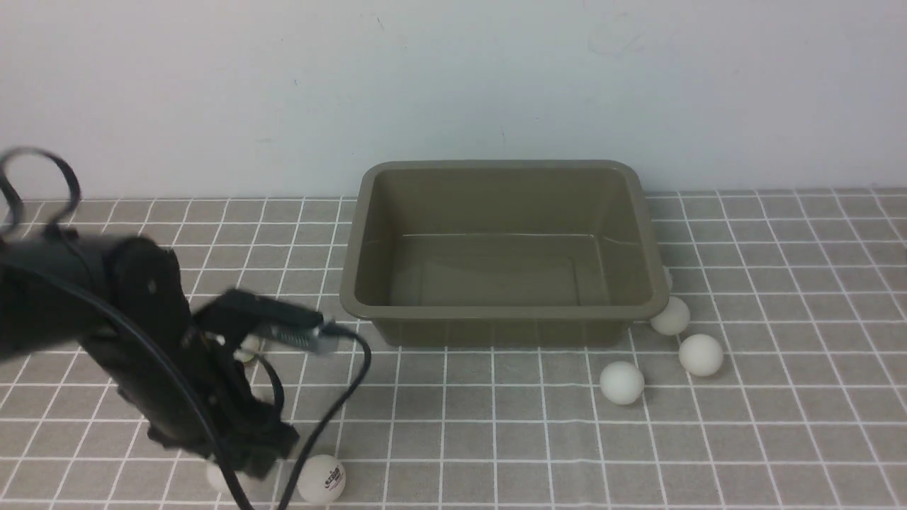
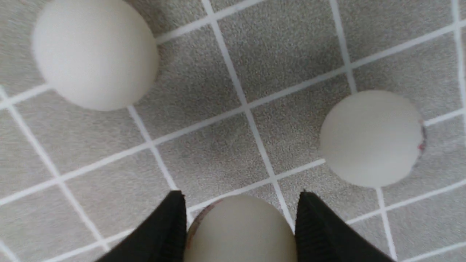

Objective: Put the table tennis balls into the box on the grey coffee tablecloth.
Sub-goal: 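Reach for and grasp a ping pong ball on the table beside the basket, then drop the ball into the bin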

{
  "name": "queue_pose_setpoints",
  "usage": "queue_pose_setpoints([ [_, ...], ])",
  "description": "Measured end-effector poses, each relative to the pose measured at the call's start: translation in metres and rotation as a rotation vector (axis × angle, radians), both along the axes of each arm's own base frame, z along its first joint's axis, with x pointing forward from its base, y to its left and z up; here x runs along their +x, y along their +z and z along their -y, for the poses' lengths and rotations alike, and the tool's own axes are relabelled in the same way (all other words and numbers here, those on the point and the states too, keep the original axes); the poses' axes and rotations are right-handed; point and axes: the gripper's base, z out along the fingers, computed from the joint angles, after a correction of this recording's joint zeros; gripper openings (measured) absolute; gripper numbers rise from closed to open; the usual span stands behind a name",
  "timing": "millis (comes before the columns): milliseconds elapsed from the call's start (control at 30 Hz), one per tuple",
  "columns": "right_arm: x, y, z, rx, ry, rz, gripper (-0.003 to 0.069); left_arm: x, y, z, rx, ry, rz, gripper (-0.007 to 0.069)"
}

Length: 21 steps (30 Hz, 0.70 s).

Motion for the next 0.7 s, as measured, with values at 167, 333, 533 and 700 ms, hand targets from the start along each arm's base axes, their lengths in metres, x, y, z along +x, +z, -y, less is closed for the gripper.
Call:
queue_pose_setpoints([
  [167, 0.036, -0.017, 0.0, -0.018, 0.035, -0.09, -0.0001, 0.016, 0.061, 0.01, -0.062, -0.005, 0.163, 0.0335],
  [333, 0.082, -0.058, -0.025, -0.063, 0.175, -0.186, 0.0103, 0.058, 0.11, 0.041, -0.16, -0.037, 0.288, 0.0335],
  [533, 0.117, -0.118, -0.043, -0.074, 0.205, -0.277, 0.0341, 0.117, 0.095, 0.074, -0.166, -0.072, 0.288, 0.0335],
  [700, 0.135, -0.167, -0.045, -0.082, 0.196, -0.354, 0.0506, 0.151, 0.062, 0.093, -0.159, -0.073, 0.24, 0.0436],
])
